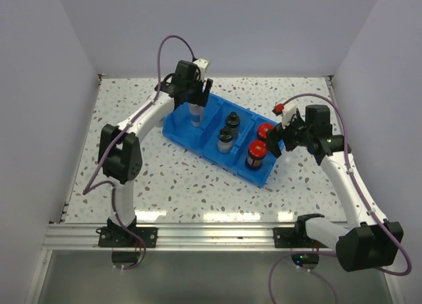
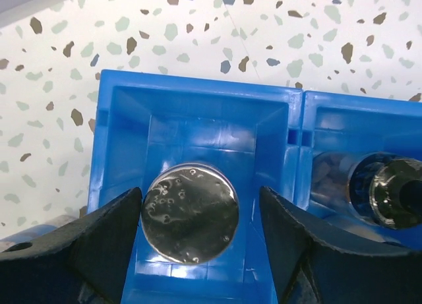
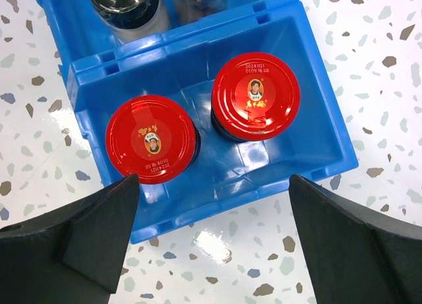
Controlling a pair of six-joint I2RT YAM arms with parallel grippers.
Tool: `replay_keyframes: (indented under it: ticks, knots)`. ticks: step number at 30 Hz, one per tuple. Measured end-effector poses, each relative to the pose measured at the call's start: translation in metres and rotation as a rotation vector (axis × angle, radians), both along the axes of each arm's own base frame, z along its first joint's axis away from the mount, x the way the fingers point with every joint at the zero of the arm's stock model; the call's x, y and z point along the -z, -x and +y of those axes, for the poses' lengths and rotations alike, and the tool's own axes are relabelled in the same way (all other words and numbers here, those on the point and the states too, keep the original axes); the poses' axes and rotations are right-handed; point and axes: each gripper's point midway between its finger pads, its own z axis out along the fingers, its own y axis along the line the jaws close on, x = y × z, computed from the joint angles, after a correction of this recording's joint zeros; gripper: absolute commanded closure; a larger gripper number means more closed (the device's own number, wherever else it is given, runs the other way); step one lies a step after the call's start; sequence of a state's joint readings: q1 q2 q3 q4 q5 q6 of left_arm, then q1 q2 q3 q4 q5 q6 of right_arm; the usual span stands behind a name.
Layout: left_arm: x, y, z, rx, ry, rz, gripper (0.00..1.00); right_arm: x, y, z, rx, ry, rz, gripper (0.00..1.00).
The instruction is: Organize the condiment bottles
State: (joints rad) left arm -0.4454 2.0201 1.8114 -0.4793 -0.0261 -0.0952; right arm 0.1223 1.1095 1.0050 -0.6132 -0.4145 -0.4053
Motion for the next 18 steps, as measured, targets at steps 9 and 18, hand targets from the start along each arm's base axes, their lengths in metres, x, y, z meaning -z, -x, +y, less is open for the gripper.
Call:
replay_keyframes:
  ticks: [9,18]
  knots:
    - [-0.074,0.023,0.02,-0.022,0.064,-0.155,0.15,0.004,0.001,-0.001,0.001,0.005,0.007,0.01]
    - [-0.118,0.04,0.12,-0.275,0.186,-0.247,0.04,0.005,0.002,-0.001,0.0,0.006,0.01,0.01]
